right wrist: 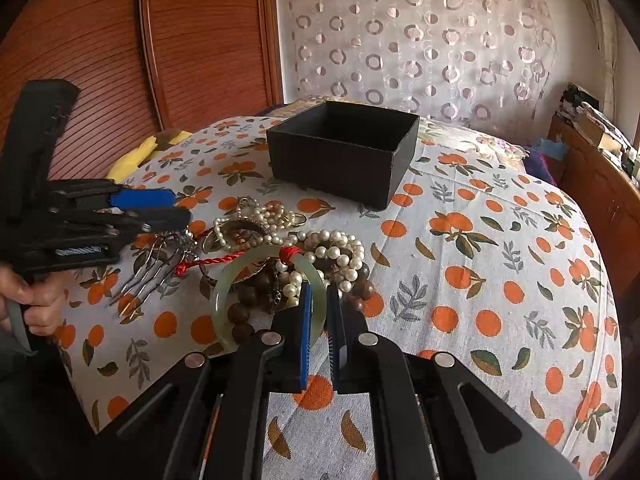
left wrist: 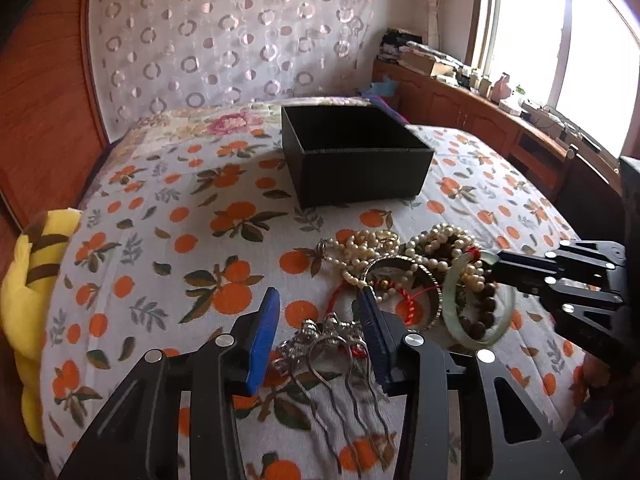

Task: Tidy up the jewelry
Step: 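Lift the silver hair comb with the left gripper toward the black box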

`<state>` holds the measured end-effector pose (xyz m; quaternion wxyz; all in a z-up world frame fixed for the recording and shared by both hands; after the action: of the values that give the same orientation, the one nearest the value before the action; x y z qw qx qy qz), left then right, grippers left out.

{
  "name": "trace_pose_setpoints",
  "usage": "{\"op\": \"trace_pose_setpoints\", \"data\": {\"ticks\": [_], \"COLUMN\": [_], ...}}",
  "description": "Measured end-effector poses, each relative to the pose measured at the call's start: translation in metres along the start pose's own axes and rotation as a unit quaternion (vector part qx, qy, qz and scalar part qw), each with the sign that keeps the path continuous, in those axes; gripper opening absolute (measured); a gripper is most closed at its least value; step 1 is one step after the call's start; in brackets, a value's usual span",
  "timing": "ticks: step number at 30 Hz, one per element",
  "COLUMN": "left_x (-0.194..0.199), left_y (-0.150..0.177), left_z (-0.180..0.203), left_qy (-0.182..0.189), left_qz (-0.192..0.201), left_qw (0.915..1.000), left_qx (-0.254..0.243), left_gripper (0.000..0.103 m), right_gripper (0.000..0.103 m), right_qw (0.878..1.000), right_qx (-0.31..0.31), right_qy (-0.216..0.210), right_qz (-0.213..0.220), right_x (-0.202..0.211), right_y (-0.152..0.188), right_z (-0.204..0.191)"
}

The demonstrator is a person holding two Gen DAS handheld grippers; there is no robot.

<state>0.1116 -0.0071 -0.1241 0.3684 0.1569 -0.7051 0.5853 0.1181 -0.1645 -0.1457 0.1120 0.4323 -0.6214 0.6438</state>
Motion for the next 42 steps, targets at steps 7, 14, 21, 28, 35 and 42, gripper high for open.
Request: {"op": "trace_pose_setpoints", "data": {"ticks": [7,14,21,28,35,42], "left_x": [0.018,-0.008,-0.018,-0.015,-0.007,-0.020], "left_y": [0.016,0.027,0.030,0.037,0.046,0.032], "left_z": [-0.005,0.010,0.006,-0.008,-0.019,-0.012], "left_qy": [0.014,0.016,0.003,-0.014,-0.019,-0.012], "left_qz": [-0.011,-0.046,-0.058,-0.062,-0.064,-0.072], "left_qw": [0.9998,0.9986,0.9980,0.9976,0.9974,0.9961], "left_qx": [-0.002,-0.019,-0.025,-0.027,-0.027,-0.050], "left_gripper": [0.051,0.064,0.065,0.065,0.065,0.065], "right_gripper": [0.009,0.009,0.009,0.009,0.009,0.009], "right_qw": [1.000,1.000,1.000,1.000,1.000,1.000], "right_qx": [0.001,0.001,-0.003,-0.001,-0.001,-0.001], "right_qy": [-0.005,-0.003,-0.004,-0.007,-0.007,-0.008], "right_qz": [0.003,0.001,0.006,0.005,0.005,0.005], "right_x": [0.001,0.000,0.004,0.003,0.003,0.003], "right_y": [0.000,0.001,0.000,0.000,0.000,0.000], "right_z": [-0.003,-0.004,0.001,0.000,0.000,0.000]}}
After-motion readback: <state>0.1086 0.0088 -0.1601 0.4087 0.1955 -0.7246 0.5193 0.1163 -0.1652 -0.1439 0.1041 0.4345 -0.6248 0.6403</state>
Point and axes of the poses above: each gripper's, at about its wrist camera, not at the fingertips, and x roughly against the way its jaws point, z to its right, y to its underside, the point moved 8 cm from there along -x, roughly the way its jaws point, and after that the axes turned 8 degrees about -x, right-handed, at the moved point
